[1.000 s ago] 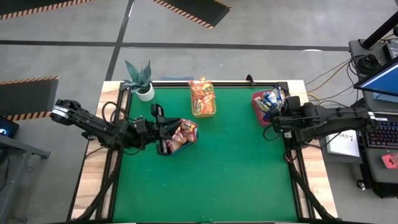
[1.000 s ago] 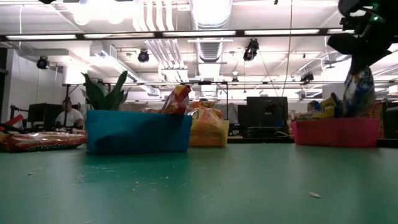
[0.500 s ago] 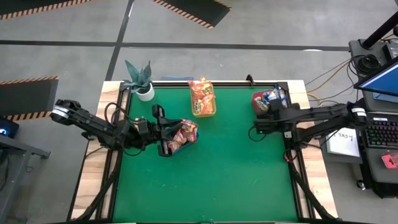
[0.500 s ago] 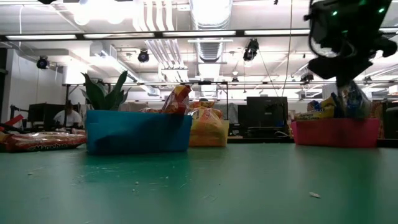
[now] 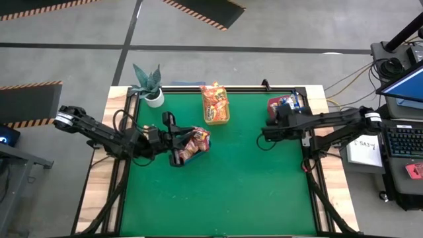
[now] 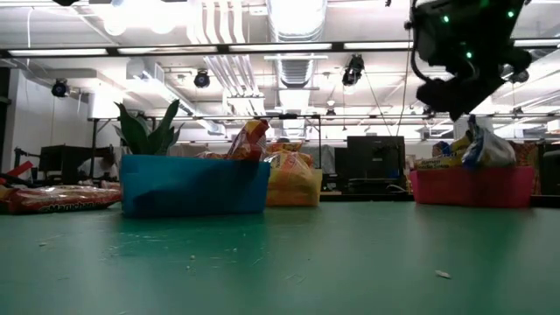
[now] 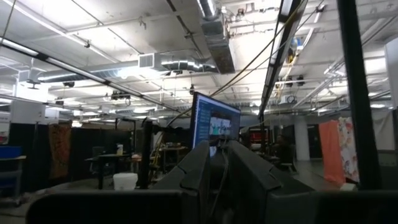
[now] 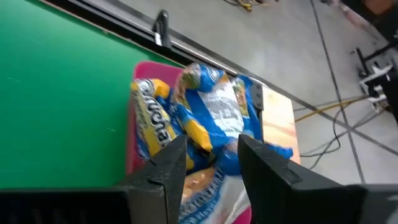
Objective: Sort Maruchan noodles
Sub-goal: Put the blue noodle pack into the red bin, then put the red noodle pack into the blue bin
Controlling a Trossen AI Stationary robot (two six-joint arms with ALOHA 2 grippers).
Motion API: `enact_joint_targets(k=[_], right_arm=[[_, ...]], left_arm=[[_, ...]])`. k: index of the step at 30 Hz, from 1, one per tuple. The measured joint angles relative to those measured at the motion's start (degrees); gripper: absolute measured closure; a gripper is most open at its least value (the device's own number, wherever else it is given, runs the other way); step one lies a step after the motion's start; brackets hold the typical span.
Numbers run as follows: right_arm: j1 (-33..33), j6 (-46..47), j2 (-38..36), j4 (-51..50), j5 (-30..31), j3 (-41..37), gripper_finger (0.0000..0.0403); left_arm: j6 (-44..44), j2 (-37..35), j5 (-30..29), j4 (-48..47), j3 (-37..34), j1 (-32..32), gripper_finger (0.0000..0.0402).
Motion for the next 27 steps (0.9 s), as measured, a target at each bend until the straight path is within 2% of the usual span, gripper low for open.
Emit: enact_joint_targets(k=[5, 13, 22, 27], right_arm=[[0.0, -1.9, -0.4, 0.0, -1.1, 2.9, 0.0285], [0.0, -0.6, -0.1, 2.7, -7.2, -2.3, 0.0386], [0.0, -7.3, 0.0, 22.6, -10.9, -12.6, 0.0394], [0.0, -6.6, 0.0, 25.0, -10.9, -15.6, 0.0394]], left_arm=[[0.3, 0.0, -2.1, -1.5, 0.0, 0.0, 0.0361], [0.3, 0.0, -2.4, -3.7, 0.0, -0.2, 0.0361], [0.3, 0.0, -2.4, -4.2, 0.0, -0.2, 0.0361], [0.3, 0.0, -2.4, -4.3, 0.0, -0.2, 0.0361]])
